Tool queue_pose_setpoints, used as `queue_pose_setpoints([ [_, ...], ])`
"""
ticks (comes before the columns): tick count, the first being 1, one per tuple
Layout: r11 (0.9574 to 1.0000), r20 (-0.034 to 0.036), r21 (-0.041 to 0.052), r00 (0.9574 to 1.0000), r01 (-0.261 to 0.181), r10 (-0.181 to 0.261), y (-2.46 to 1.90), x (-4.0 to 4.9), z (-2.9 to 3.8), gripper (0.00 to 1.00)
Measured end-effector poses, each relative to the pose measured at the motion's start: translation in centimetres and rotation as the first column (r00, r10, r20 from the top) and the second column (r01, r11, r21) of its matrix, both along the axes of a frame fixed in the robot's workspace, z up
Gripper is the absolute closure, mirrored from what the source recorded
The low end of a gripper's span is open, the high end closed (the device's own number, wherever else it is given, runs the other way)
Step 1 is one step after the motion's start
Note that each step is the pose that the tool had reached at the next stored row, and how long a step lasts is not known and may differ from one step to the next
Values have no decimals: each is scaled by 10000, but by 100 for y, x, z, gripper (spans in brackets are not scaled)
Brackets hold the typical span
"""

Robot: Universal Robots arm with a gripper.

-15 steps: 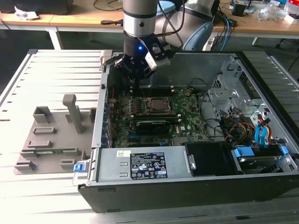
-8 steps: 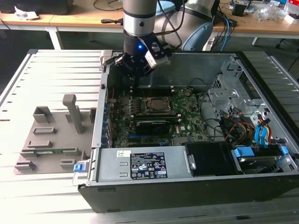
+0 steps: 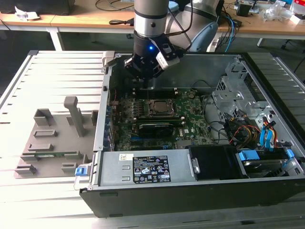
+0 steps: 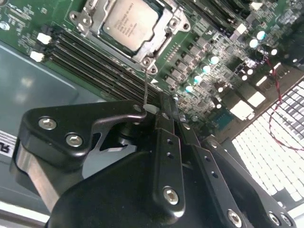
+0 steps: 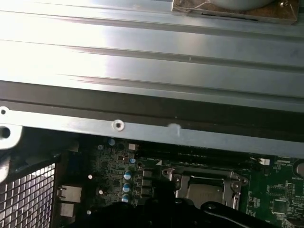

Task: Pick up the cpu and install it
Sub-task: 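Install the first cpu locking lever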

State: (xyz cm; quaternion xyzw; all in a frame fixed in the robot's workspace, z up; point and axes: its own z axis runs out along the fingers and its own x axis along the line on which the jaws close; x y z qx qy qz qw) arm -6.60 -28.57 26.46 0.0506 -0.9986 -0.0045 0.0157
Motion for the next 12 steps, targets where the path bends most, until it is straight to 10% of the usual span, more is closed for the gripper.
queue_pose_setpoints([
  [12, 10000, -23, 6, 10000, -3, 3, 0, 150, -2, 89],
])
